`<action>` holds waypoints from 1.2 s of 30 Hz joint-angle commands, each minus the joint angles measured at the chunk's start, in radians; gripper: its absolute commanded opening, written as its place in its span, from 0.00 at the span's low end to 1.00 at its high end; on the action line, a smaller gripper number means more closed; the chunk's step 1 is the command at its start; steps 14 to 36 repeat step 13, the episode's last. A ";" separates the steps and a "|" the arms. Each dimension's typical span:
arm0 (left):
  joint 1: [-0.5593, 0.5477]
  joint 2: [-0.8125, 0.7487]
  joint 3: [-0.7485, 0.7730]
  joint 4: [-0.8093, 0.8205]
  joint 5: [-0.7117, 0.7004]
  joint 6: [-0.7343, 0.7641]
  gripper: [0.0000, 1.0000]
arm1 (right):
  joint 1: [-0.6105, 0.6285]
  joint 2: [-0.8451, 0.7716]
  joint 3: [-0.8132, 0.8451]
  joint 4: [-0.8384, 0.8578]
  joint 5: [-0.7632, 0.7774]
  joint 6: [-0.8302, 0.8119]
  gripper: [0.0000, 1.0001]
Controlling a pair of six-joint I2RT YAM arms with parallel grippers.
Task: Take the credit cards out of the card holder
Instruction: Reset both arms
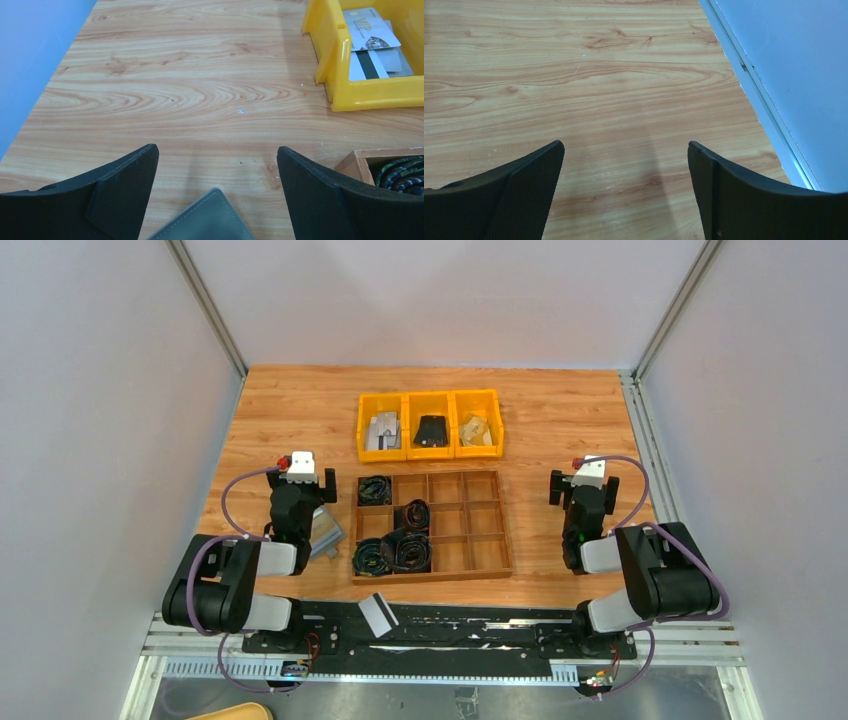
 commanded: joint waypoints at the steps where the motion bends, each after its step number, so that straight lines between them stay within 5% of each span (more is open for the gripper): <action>1: -0.002 0.003 0.002 0.043 -0.025 0.009 1.00 | -0.015 -0.009 0.002 -0.002 -0.001 0.009 0.97; 36: -0.002 0.002 0.003 0.043 -0.025 0.009 1.00 | -0.015 -0.008 0.004 -0.006 -0.001 0.013 0.97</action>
